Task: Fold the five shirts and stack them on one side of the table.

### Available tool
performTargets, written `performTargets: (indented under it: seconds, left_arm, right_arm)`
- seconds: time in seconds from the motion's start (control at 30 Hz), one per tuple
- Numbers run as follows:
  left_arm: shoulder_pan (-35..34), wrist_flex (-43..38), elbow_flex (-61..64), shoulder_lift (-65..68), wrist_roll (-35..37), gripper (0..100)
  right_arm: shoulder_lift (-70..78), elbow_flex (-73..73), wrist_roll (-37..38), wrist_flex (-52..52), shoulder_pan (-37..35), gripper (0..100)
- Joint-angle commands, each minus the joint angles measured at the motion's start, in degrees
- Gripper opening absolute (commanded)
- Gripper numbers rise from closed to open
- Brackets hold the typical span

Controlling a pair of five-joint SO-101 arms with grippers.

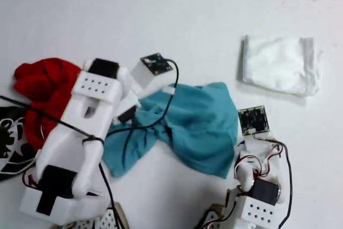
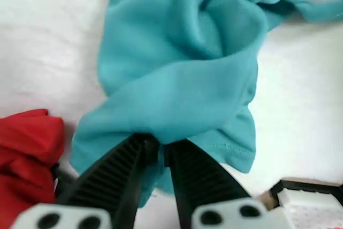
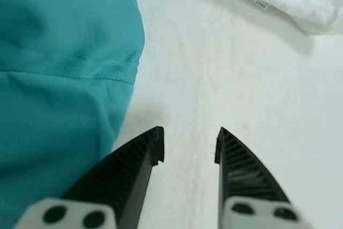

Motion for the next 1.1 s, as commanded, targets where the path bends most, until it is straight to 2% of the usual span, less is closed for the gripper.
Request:
performTargets:
  seconds: [0.0,0.17,0.3,0.4,0.53,0.7,0.87,1.07]
  left_arm:
    - [0.0,2.7,-3.3,-1.0,0.3,3]
    - [0.0,2.5,-3.7,-1.0,0.4,3]
    - [-0.6,3.0,-3.3,-1.0,2.5,3]
    - [-2.3,3.4,-3.3,-1.0,2.6,3]
    - [-5.9,3.1,-3.8,-1.0,2.5,3]
    - [-12.0,2.9,-3.6,-0.7,2.1,3]
    - [-14.0,2.9,-3.8,-0.6,2.0,3]
    - [-14.0,2.9,-3.9,-0.9,2.1,3]
  right_arm:
    - [8.8,-10.3,0.3,-0.7,-2.2,16.6]
    - [37.3,-25.8,-0.7,-2.5,-9.3,16.6]
    - [60.4,-37.9,-7.4,-1.8,-15.3,16.6]
    - [71.5,-46.7,-9.9,1.2,-20.2,16.6]
    - [79.0,-54.2,-10.2,5.1,-25.8,20.4]
    - [82.5,-57.1,-9.1,6.9,-29.0,42.3]
    - [87.1,-57.2,-7.2,5.8,-32.0,37.9]
    - [96.6,-58.1,-6.8,2.5,-30.6,32.6]
